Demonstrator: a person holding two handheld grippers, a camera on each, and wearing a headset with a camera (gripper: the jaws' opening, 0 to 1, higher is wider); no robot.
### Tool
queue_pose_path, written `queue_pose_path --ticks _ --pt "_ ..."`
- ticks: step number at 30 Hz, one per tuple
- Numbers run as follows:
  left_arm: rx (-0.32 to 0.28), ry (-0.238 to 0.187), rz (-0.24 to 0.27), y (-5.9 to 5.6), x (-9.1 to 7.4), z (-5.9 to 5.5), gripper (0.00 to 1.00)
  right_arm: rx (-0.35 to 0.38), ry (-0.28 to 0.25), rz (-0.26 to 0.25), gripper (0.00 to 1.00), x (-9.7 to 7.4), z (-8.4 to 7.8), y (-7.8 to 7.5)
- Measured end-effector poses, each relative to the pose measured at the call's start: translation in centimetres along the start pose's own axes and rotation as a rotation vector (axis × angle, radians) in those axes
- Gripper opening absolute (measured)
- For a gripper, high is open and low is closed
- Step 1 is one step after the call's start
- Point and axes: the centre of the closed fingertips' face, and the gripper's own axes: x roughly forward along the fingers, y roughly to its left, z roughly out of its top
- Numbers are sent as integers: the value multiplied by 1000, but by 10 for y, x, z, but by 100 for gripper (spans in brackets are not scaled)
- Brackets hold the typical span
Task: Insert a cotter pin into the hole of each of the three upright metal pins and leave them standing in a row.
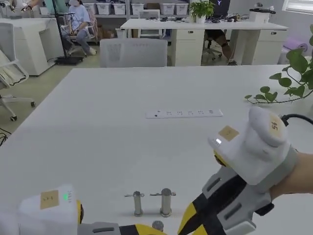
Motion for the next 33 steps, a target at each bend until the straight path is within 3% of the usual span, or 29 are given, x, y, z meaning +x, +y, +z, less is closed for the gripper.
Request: queue_pose_path --ticks 9,16,26,33 --pt "-12 -5 -49 -7 1 0 0 35 -14 45 10 1 -1 9" --pt "-10 -7 -60 -10 0 0 0 46 -21 61 6 2 -1 13" --pt "-3 -12 -89 -14 -1 1 0 30 -32 81 5 2 1 18" --pt "13 6 -102 -16 -2 -1 1 4 -9 79 3 4 0 21"
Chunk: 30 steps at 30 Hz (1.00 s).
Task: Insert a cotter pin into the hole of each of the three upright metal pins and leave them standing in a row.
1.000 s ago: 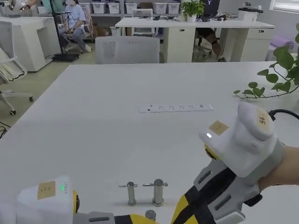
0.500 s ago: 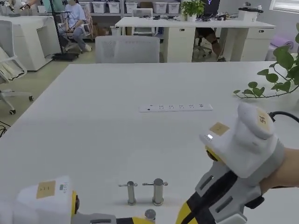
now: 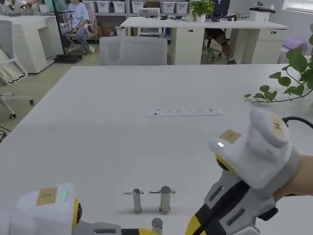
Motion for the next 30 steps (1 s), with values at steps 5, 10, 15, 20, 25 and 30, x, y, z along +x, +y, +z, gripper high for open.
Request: queue_pose_path --ticks 5,10,15,20,25,30 --pt "21 -3 32 5 -1 0 1 -25 15 -33 3 0 1 -5" --pt "24 -5 61 11 -2 0 4 -25 36 -57 3 -1 0 -10" --pt "14 -10 86 15 -5 0 9 -2 55 -76 3 -2 -2 -13" --pt "12 -6 109 19 -6 -2 17 40 74 -97 3 -3 -6 -16" --pt "11 -12 135 23 -7 -2 27 74 93 -115 3 -2 -12 -19" --pt "11 -16 167 29 -8 -3 37 138 105 -156 3 -2 -17 -27"
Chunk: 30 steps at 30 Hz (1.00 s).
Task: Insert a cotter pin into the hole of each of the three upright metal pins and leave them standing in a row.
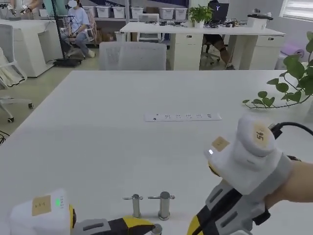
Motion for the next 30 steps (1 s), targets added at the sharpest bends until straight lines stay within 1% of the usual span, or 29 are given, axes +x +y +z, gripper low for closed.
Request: queue_pose_path --ticks 2,4,7,12,17,24,26,27,30 --pt "1 0 11 2 0 -1 41 22 5 -11 3 0 -2 -3" --pt "0 0 21 4 0 -1 42 44 8 -17 3 1 -3 -5" --pt "-1 0 38 7 -1 -2 48 71 23 -34 3 1 -6 -8" --pt "1 8 63 12 -1 -5 56 104 32 -46 3 3 -8 -10" --pt "2 11 85 17 -1 -7 61 149 37 -52 3 4 -9 -12" --pt "11 15 102 24 -1 -11 64 209 52 -56 3 7 -13 -14" --pt "15 16 102 25 -1 -11 64 225 54 -58 3 8 -14 -15" --pt "18 17 105 27 -1 -12 64 248 55 -57 3 8 -15 -16" --pt "34 21 109 30 0 -14 61 267 66 -60 3 9 -17 -17"
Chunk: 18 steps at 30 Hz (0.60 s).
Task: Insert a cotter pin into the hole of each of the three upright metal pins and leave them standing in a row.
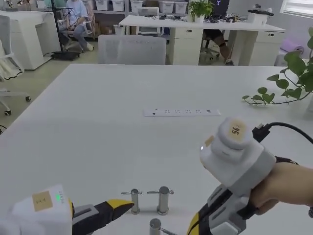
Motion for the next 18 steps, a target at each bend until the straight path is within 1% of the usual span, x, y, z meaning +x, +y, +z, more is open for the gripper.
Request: queue_pose_path --ticks 6,7,9,12,18 --pt "29 -4 2 5 3 -2 54 44 17 -10 3 3 -2 -3" --pt "32 0 2 7 4 -4 53 59 25 -11 3 4 -3 -3" --pt "47 13 6 10 5 -7 51 78 30 -17 3 6 -3 -5" --pt "54 20 7 13 8 -10 48 110 30 -24 3 7 -3 -8" --pt "56 36 11 19 14 -18 42 146 41 -34 3 9 -5 -10"
